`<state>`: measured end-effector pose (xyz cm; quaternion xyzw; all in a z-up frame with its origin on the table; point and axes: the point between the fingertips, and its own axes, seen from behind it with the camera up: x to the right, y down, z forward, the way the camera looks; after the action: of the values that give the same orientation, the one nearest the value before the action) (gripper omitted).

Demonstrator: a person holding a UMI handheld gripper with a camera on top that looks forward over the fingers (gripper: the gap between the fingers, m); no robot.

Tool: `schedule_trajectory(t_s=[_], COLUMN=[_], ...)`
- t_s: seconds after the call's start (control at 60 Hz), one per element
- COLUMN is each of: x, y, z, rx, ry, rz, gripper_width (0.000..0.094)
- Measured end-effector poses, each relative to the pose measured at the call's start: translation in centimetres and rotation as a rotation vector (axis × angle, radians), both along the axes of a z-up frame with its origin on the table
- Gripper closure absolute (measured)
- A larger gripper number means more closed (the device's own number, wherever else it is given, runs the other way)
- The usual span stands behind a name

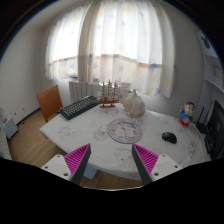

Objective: Arrange mouse

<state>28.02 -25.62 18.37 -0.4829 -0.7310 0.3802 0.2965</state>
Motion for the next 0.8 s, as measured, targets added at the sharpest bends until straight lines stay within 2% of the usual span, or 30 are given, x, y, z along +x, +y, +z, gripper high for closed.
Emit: schedule_trajectory(t_s=[0.133,0.45,0.6,0.8], x=[-1.6,-7.6,-8.9,-12.3], y=[4.0,20.7,25.8,29.4], z=[-0.8,-4.2,-5.7,-7.4], rx=[0.023,0.079,0.073,0.049], ry=[0.004,0.028,0.017,0.046], rz=[-0.081,-0.284,-0.360,-0.393], gripper_width=[0.0085,0.0083,0.0081,0.0082])
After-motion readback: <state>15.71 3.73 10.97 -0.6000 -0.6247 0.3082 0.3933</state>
